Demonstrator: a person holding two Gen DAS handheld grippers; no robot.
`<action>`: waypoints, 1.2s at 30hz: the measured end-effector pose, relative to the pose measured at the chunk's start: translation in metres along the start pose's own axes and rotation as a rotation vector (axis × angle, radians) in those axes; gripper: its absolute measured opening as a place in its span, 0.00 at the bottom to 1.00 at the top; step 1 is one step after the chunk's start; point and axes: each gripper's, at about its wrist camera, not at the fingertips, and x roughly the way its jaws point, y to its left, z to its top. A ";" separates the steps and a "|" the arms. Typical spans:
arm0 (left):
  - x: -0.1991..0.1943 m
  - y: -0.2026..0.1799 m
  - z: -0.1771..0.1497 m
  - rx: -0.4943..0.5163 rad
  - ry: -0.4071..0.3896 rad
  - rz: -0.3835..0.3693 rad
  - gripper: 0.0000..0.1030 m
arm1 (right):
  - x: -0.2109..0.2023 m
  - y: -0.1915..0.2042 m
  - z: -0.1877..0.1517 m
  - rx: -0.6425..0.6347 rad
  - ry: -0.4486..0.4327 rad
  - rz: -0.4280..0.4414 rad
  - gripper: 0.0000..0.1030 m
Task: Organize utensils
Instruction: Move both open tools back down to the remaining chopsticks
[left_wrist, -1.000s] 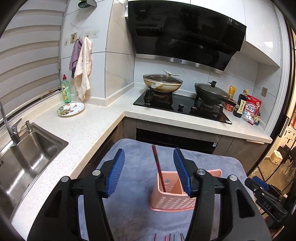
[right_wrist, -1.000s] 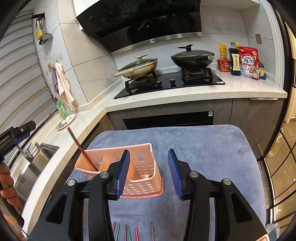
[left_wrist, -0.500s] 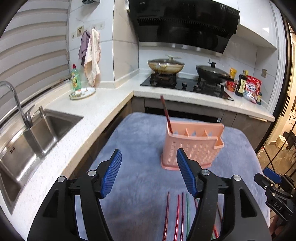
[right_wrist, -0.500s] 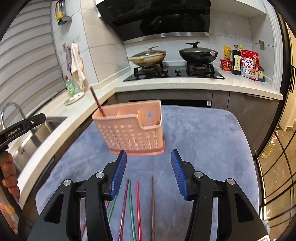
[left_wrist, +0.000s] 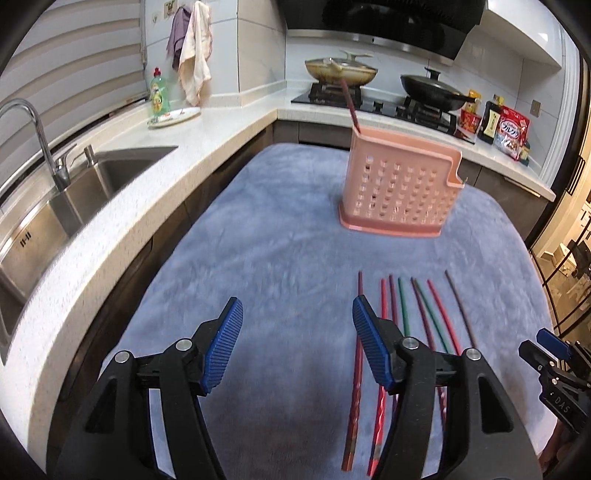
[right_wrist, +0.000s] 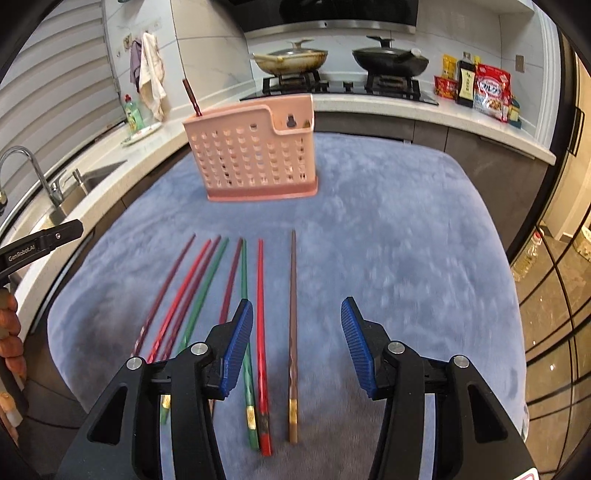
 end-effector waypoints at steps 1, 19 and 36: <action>0.001 0.001 -0.005 0.001 0.008 0.001 0.57 | 0.002 -0.001 -0.005 0.003 0.012 -0.003 0.47; 0.014 0.008 -0.070 0.009 0.126 -0.007 0.57 | 0.020 0.003 -0.053 -0.022 0.099 -0.021 0.41; 0.016 0.002 -0.090 0.015 0.169 -0.033 0.62 | 0.031 0.004 -0.069 -0.037 0.150 -0.014 0.18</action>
